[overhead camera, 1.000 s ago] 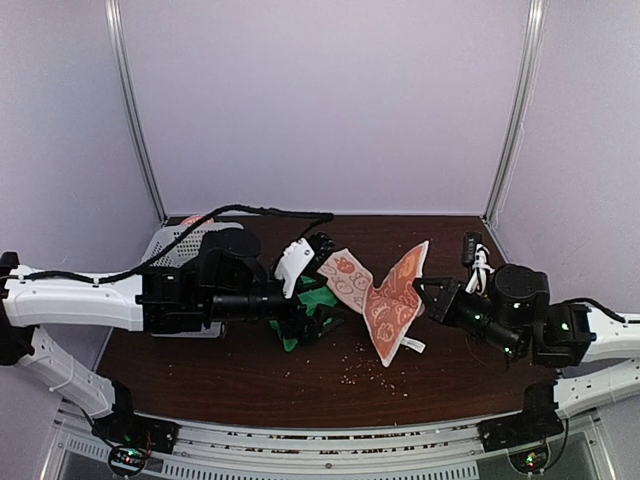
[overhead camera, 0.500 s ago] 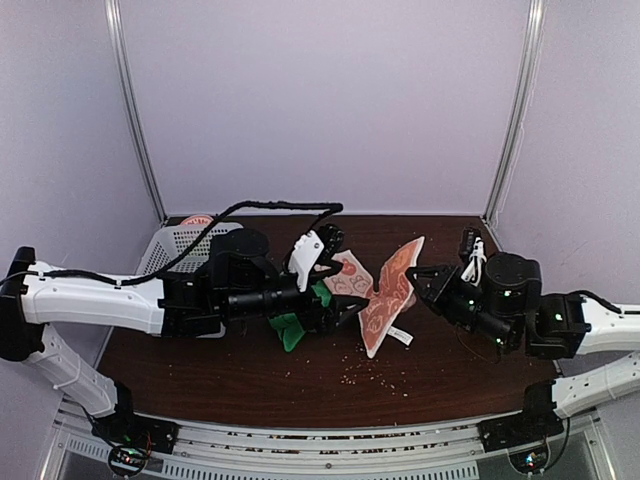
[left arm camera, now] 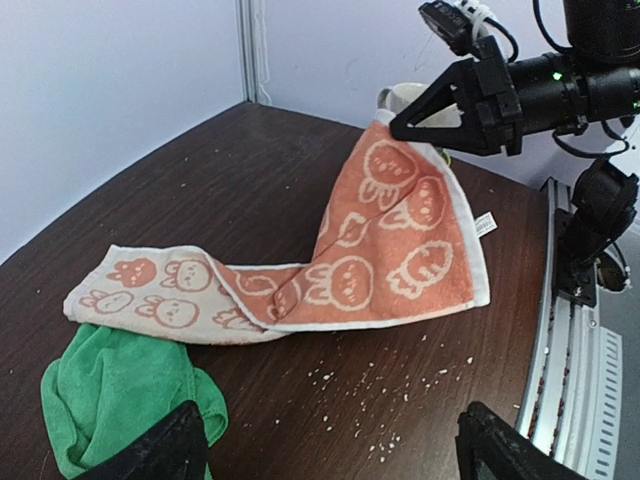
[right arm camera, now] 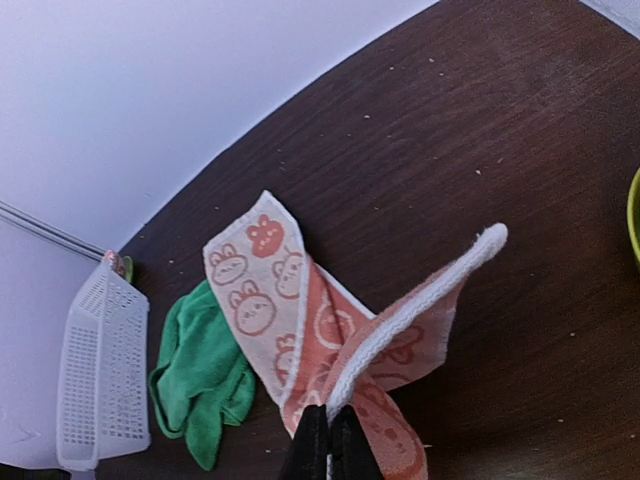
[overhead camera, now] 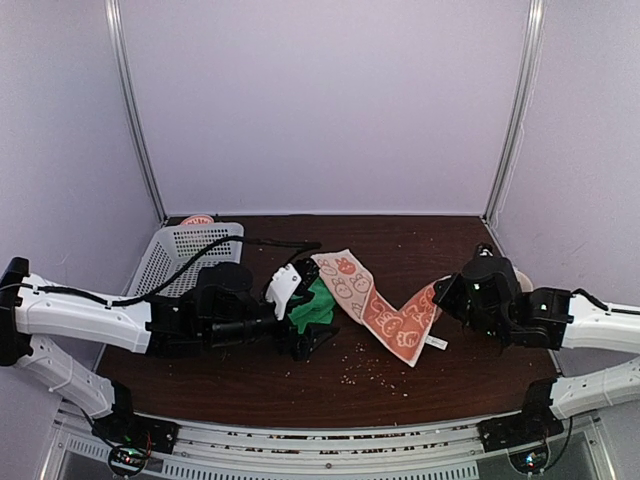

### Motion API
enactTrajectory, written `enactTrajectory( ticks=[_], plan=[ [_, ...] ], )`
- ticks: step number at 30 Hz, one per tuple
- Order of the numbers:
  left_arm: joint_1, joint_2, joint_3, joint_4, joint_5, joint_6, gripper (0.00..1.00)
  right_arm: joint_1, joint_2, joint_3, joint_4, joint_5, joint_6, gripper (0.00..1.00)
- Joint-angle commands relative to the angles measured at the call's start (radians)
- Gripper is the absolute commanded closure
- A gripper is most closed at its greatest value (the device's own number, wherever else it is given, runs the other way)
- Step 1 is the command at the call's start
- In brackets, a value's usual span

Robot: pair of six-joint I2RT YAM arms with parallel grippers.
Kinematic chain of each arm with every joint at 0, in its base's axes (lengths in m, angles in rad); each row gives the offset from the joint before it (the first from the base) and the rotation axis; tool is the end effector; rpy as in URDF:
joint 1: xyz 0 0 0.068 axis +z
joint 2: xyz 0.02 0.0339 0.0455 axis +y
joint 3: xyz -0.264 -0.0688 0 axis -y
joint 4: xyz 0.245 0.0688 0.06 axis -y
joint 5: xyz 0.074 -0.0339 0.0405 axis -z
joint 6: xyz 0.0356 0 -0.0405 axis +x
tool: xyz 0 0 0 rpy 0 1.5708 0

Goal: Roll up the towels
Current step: Place the towel at the center of the board, then pick up the towel from the center of the board.

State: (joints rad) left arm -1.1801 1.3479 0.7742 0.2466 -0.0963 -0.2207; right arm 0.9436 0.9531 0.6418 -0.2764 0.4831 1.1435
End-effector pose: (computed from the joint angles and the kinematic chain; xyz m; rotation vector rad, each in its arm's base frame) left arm 0.1188 -0.2794 0.2532 0.8572 1.7966 -0.8457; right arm 0.1346 0.1575 0.2523 0.4973 2.1136 0.7291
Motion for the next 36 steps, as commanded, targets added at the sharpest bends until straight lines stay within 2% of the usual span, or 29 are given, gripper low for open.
enactTrajectory(
  ticks=[1,3,6,7,8,10,12,14,16,19,24,31,36],
  plan=[
    [-0.004,0.008,-0.035,-0.011,-0.074,-0.039,0.11,-0.011,-0.026,-0.046,-0.22,0.036,-0.023,0.98],
    [-0.004,0.025,-0.039,-0.012,-0.091,-0.056,0.11,-0.012,-0.053,-0.073,-0.275,0.017,-0.023,0.79],
    [-0.004,0.039,-0.042,-0.013,-0.104,-0.072,0.11,-0.01,-0.121,-0.094,-0.338,-0.016,-0.048,0.42],
    [-0.004,0.041,-0.042,-0.012,-0.11,-0.075,0.11,-0.01,-0.148,-0.092,-0.352,-0.025,-0.065,0.34],
    [-0.004,0.044,-0.04,-0.014,-0.117,-0.077,0.11,-0.009,-0.172,-0.08,-0.376,-0.029,-0.077,0.28],
    [-0.004,0.045,-0.032,-0.032,-0.131,-0.077,0.11,0.001,-0.209,-0.032,-0.435,-0.034,-0.115,0.22],
    [-0.004,0.036,-0.022,-0.055,-0.152,-0.078,0.11,0.03,-0.222,0.036,-0.468,-0.062,-0.187,0.21],
    [-0.004,0.02,-0.022,-0.065,-0.175,-0.085,0.11,0.069,-0.19,0.082,-0.423,-0.161,-0.298,0.25],
    [-0.004,0.002,-0.028,-0.073,-0.204,-0.09,0.11,0.103,-0.097,0.115,-0.375,-0.289,-0.392,0.3],
    [-0.004,-0.021,-0.032,-0.098,-0.246,-0.107,0.11,0.18,0.097,0.134,-0.357,-0.392,-0.442,0.37],
    [-0.004,-0.073,-0.05,-0.164,-0.318,-0.166,0.11,0.251,0.297,0.095,-0.28,-0.446,-0.459,0.4],
    [-0.004,-0.144,-0.099,-0.203,-0.39,-0.203,0.1,0.249,0.431,0.101,-0.251,-0.424,-0.472,0.38],
    [-0.004,-0.154,-0.102,-0.239,-0.422,-0.214,0.1,0.251,0.512,0.097,-0.237,-0.445,-0.471,0.43]
  ],
)
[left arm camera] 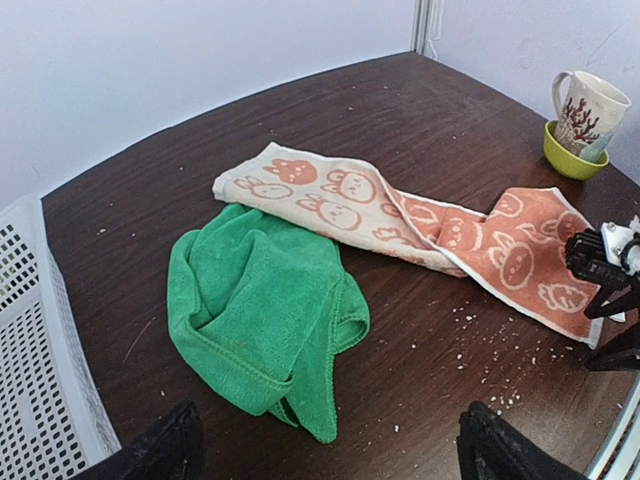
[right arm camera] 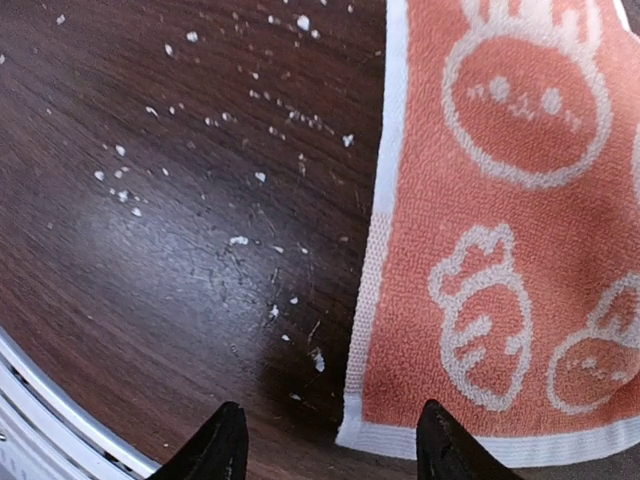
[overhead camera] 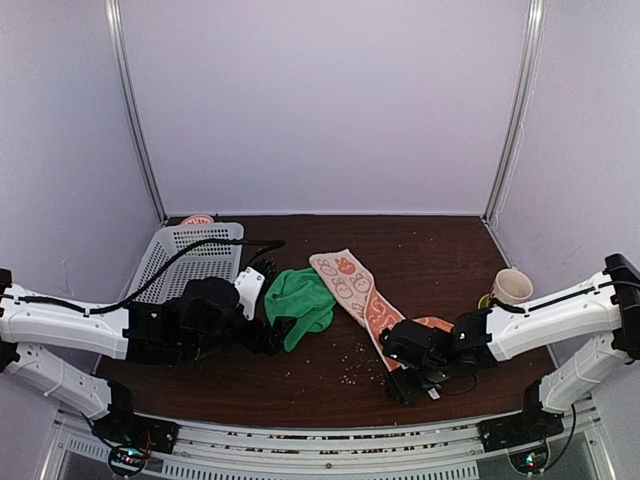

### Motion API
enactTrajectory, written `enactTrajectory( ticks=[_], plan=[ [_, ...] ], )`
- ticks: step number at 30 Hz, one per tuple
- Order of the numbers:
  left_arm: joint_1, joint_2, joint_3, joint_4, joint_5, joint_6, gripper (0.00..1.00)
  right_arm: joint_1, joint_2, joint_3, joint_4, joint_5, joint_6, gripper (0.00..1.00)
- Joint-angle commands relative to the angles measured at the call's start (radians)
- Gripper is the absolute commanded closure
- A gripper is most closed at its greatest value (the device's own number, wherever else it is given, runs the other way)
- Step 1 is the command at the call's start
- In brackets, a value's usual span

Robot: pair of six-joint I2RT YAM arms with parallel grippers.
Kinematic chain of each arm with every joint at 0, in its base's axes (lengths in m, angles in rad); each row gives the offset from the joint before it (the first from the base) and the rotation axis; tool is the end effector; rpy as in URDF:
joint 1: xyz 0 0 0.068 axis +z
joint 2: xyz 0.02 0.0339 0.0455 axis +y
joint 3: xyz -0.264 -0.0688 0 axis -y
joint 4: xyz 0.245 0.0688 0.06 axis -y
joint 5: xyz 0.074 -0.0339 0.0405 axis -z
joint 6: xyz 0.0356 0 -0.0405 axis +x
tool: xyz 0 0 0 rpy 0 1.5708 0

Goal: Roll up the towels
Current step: Pick up the towel from the center of the board.

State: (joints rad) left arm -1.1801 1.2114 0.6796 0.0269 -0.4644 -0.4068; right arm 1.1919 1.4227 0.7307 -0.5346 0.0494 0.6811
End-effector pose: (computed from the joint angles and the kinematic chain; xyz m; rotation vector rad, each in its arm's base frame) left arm 0.1143 -0.2356 0.2369 0.5051 1.9945 -0.5188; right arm 0.0922 0.2269 0.1613 -0.7147 2.7862 0.3606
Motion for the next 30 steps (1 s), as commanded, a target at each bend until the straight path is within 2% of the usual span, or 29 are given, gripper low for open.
enactTrajectory(
  ticks=[1,8,12,13,14,15,21,30],
  plan=[
    [-0.004,-0.018,-0.004,-0.029,-0.061,-0.032,0.1,0.001,0.05,0.008,0.015,-0.007,-0.009,0.44],
    [-0.004,-0.003,0.015,-0.086,-0.116,-0.06,0.09,-0.001,0.108,0.012,-0.032,0.037,-0.002,0.6],
    [0.002,0.032,0.048,-0.127,-0.127,-0.078,0.08,-0.003,0.129,-0.003,-0.024,0.027,0.005,0.79],
    [0.007,0.047,0.061,-0.14,-0.123,-0.082,0.07,-0.003,0.126,-0.005,-0.023,0.028,0.007,0.85],
    [0.019,0.071,0.078,-0.153,-0.117,-0.087,0.07,-0.007,0.118,-0.005,-0.027,0.033,0.01,0.96],
    [0.03,0.094,0.096,-0.168,-0.104,-0.094,0.07,-0.011,0.106,-0.003,-0.041,0.044,0.013,1.0],
    [0.112,0.291,0.31,-0.291,-0.016,-0.131,0.1,-0.045,-0.123,0.117,-0.164,0.196,0.022,1.0],
    [0.121,0.545,0.538,-0.374,0.041,-0.148,0.15,-0.119,-0.387,0.374,-0.224,0.37,-0.018,1.0]
  ],
)
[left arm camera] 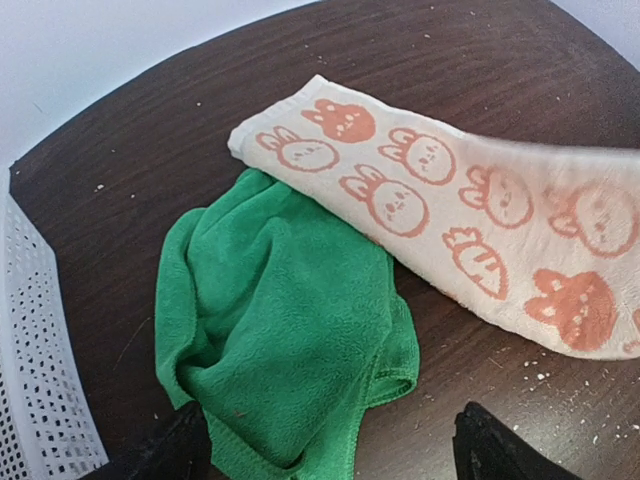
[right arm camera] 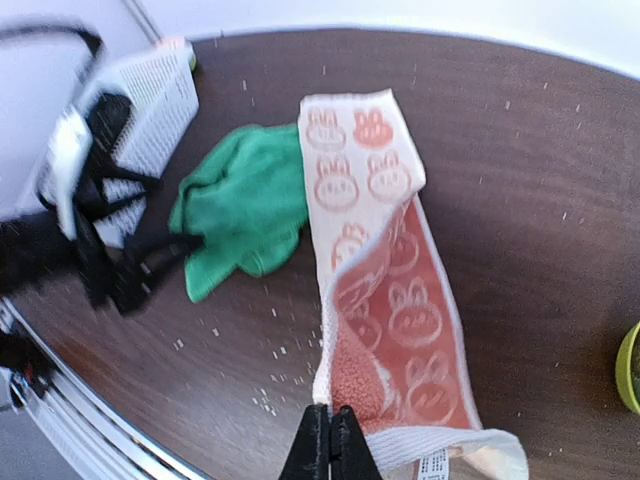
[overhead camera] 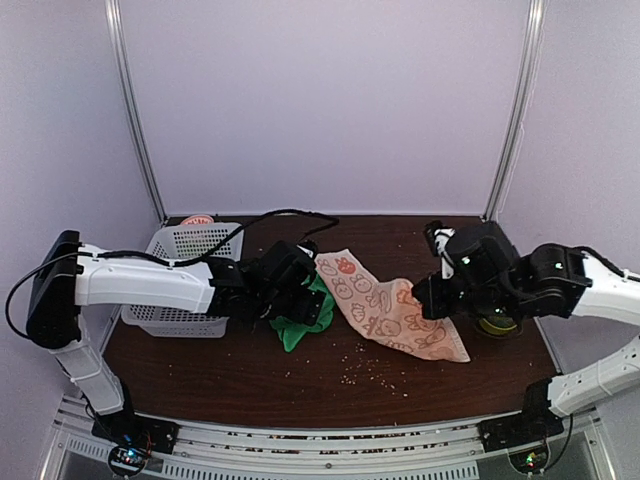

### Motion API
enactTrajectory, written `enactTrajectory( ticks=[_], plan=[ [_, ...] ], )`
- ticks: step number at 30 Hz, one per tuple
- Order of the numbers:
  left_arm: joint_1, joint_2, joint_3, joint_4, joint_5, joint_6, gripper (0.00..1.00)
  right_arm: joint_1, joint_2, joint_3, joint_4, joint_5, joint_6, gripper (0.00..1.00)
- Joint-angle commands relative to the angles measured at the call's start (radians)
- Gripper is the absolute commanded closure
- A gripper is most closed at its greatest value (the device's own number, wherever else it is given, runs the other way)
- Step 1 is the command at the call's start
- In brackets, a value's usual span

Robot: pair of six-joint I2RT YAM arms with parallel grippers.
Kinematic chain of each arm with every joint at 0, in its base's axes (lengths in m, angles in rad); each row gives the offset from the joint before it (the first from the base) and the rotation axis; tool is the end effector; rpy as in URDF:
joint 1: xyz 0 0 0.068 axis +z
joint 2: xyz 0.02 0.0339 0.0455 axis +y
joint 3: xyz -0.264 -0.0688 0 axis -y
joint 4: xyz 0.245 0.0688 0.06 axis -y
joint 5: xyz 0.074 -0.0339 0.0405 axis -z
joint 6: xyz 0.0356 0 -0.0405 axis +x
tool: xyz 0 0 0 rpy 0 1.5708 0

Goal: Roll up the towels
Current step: Pick up the towel from the center of the board, then move the towel to the corner of the board.

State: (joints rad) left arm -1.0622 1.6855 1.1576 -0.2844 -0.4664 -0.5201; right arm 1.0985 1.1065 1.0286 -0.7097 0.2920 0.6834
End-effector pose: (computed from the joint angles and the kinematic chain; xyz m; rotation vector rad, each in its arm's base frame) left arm 0.1916 -0.3109 0.2274 0.4025 2.2547 -0.2655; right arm 0.1124 0.1975 0.3137 -0.3487 2.3567 0.5438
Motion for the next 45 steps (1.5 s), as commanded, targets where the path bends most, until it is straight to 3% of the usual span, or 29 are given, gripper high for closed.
enactTrajectory(
  ticks=[1,5,13,17,19,24,28,30,33,38,39,41,43,44,45],
  plan=[
    [0.006,0.095,0.077,-0.079,0.044,-0.046,0.15,-0.03,-0.088,0.093,-0.046,0.14,-0.03,1.0],
    [0.032,0.179,0.127,-0.12,0.043,-0.078,0.15,-0.041,-0.144,0.153,-0.028,0.161,-0.073,1.0],
    [0.087,0.341,0.275,-0.198,-0.009,-0.058,0.03,-0.053,-0.217,0.223,-0.027,0.182,-0.149,1.0],
    [0.133,0.416,0.354,-0.223,-0.004,-0.031,0.07,-0.056,-0.255,0.249,-0.019,0.189,-0.193,1.0],
    [0.152,0.448,0.394,-0.237,0.011,-0.01,0.16,-0.056,-0.274,0.254,-0.015,0.202,-0.208,1.0],
    [0.161,0.444,0.483,-0.241,0.003,0.058,0.58,-0.06,-0.301,0.281,-0.016,0.22,-0.252,1.0],
    [0.186,0.453,0.632,-0.266,-0.042,0.134,0.85,-0.059,-0.313,0.286,-0.004,0.228,-0.276,1.0],
    [0.217,0.47,0.73,-0.281,-0.04,0.16,0.9,-0.061,-0.312,0.289,0.0,0.223,-0.286,1.0],
    [0.277,0.522,0.906,-0.312,-0.032,0.199,0.91,-0.061,-0.313,0.288,0.019,0.208,-0.299,1.0],
    [0.345,0.625,1.135,-0.296,-0.01,0.24,0.84,-0.063,-0.3,0.29,0.061,0.167,-0.326,1.0],
    [0.354,0.643,1.156,-0.275,-0.001,0.253,0.77,-0.062,-0.296,0.291,0.072,0.153,-0.333,1.0],
    [0.37,0.673,1.177,-0.241,0.007,0.267,0.47,-0.063,-0.29,0.292,0.099,0.122,-0.346,1.0],
    [0.373,0.678,1.184,-0.239,0.031,0.285,0.11,-0.063,-0.28,0.3,0.114,0.095,-0.359,1.0],
    [0.372,0.668,1.18,-0.25,0.049,0.282,0.03,-0.063,-0.274,0.306,0.116,0.083,-0.366,1.0],
    [0.371,0.644,1.161,-0.249,0.069,0.274,0.02,-0.062,-0.266,0.314,0.118,0.068,-0.374,1.0]
  ],
)
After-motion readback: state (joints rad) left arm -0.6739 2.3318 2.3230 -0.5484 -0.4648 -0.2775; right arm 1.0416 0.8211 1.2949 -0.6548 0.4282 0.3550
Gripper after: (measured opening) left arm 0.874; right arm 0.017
